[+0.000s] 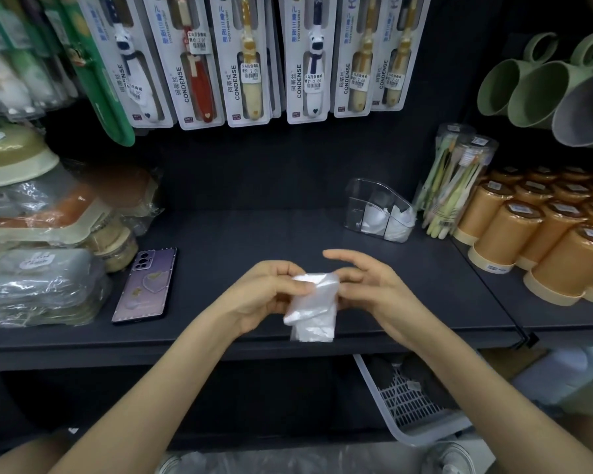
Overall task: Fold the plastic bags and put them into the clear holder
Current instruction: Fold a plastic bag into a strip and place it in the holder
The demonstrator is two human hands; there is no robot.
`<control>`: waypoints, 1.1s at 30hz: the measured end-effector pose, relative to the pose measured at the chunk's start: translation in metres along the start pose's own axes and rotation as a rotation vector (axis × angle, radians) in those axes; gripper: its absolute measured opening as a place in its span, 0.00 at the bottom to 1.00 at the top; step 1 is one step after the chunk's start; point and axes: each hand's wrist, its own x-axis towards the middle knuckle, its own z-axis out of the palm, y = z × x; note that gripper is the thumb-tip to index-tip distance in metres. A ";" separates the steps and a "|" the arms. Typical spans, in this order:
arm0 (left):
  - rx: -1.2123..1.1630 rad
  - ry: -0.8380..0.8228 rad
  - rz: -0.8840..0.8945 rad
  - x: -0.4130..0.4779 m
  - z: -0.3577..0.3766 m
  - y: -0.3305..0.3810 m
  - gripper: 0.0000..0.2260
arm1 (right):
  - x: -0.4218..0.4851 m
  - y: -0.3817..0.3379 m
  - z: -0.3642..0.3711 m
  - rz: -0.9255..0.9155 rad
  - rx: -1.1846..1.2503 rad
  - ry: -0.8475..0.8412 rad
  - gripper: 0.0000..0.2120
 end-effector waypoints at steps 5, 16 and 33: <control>0.165 0.037 0.131 0.009 0.003 0.001 0.05 | 0.006 -0.004 -0.011 0.210 -0.049 0.022 0.13; 0.317 0.164 0.199 0.052 0.022 -0.006 0.05 | 0.027 0.005 -0.039 0.028 -0.145 0.414 0.04; 0.330 0.402 0.134 0.220 0.030 0.036 0.28 | 0.051 -0.006 -0.141 0.095 -0.228 0.729 0.09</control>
